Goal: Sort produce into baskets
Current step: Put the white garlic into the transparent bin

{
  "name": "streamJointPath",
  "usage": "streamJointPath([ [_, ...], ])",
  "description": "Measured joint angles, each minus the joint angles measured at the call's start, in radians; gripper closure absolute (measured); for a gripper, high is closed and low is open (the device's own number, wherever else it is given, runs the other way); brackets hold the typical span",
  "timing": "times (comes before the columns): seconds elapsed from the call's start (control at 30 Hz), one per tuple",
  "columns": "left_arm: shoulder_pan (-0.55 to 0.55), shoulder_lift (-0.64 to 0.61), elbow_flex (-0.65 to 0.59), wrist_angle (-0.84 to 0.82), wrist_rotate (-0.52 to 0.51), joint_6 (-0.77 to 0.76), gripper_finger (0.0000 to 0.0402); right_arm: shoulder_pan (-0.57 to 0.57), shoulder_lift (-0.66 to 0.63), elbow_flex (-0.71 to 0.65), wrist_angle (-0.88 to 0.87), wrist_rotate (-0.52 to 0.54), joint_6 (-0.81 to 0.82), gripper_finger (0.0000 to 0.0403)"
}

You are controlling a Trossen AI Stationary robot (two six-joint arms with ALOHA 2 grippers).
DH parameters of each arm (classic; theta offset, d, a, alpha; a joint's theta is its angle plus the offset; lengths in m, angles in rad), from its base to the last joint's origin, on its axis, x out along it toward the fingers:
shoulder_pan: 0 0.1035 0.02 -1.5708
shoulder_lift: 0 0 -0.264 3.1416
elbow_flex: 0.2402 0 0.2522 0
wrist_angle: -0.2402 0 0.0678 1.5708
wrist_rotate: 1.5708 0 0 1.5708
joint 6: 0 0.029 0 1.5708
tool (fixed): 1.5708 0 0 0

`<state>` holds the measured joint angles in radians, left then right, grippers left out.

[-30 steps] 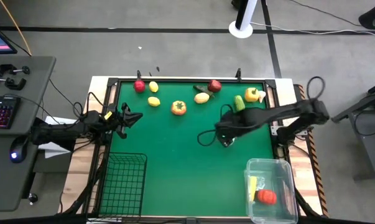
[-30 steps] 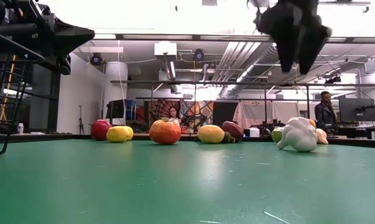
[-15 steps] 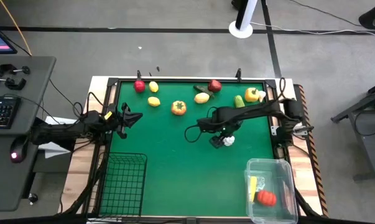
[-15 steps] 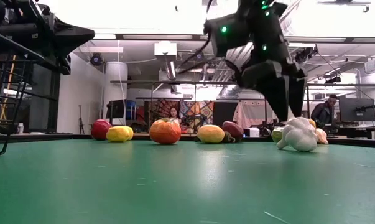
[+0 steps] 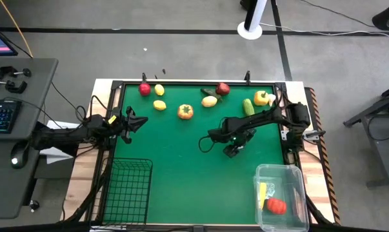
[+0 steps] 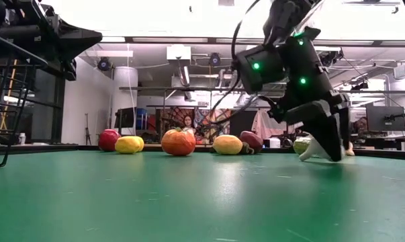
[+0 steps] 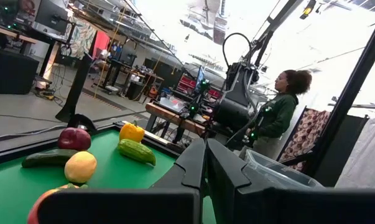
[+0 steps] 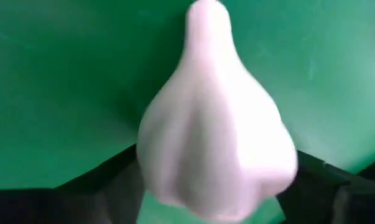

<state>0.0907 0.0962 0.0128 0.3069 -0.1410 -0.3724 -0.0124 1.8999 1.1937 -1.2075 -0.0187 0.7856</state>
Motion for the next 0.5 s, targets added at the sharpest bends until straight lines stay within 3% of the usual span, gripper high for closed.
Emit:
streamJointPath([
  [0.17, 0.0, 0.0, 0.0, 0.0, 0.0, 0.0, 0.0398, -0.013, -0.002, 0.031, 0.006, 0.036, 0.017, 0.0195],
  [0.33, 0.0, 0.0, 0.0, 0.0, 0.0, 0.0, 0.0398, -0.014, -0.002, 0.05, 0.01, 0.054, -0.022, 0.0205],
  [0.5, 0.0, 0.0, 0.0, 0.0, 0.0, 0.0, 0.0398, 0.005, -0.059, 0.13, -0.116, 0.081, -0.102, 0.0207],
])
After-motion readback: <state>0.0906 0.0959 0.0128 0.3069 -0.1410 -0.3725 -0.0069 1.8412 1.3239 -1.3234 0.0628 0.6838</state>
